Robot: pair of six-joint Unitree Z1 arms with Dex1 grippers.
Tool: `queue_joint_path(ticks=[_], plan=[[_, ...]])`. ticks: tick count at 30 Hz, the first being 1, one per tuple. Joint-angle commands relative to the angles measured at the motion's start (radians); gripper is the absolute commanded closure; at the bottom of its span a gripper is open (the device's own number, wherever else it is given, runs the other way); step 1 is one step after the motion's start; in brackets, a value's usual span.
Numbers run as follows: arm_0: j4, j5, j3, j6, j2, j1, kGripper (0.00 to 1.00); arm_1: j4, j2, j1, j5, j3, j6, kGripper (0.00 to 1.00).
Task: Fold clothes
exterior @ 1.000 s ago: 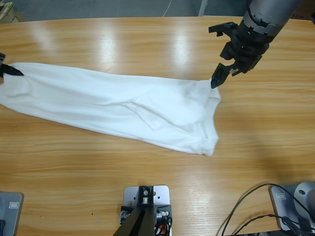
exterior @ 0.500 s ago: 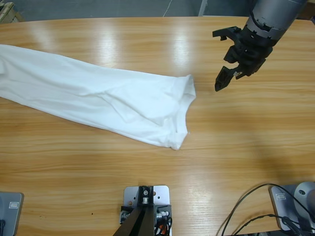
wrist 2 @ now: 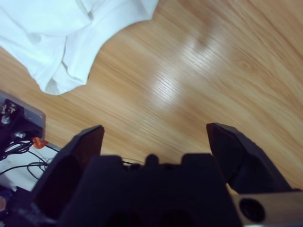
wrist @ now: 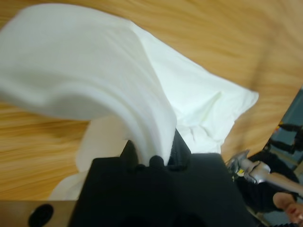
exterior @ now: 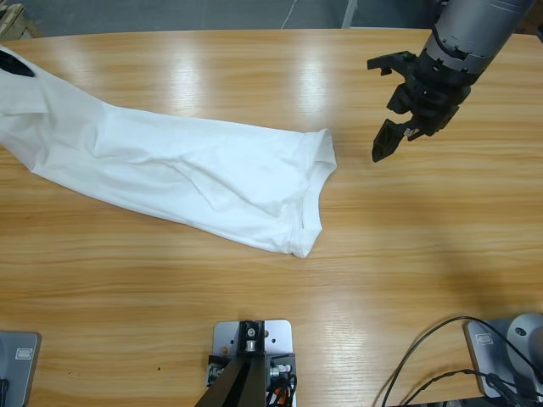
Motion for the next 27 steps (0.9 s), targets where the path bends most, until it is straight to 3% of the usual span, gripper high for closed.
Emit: queue_joint_path(ticks=[1, 15, 27], plan=[[0.021, -0.020, -0.011, -0.048, 0.067, -0.162, 1.000, -0.014, -0.056, -0.016, 0.007, 0.048, -0.011, 0.119], [0.058, -0.056, -0.119, -0.125, 0.113, -0.445, 1.000, -0.017, -0.092, -0.018, 0.005, 0.078, -0.007, 0.119], [0.114, -0.060, -0.239, -0.151, 0.218, -0.607, 1.000, -0.037, -0.125, -0.036, 0.004, 0.133, -0.007, 0.119]])
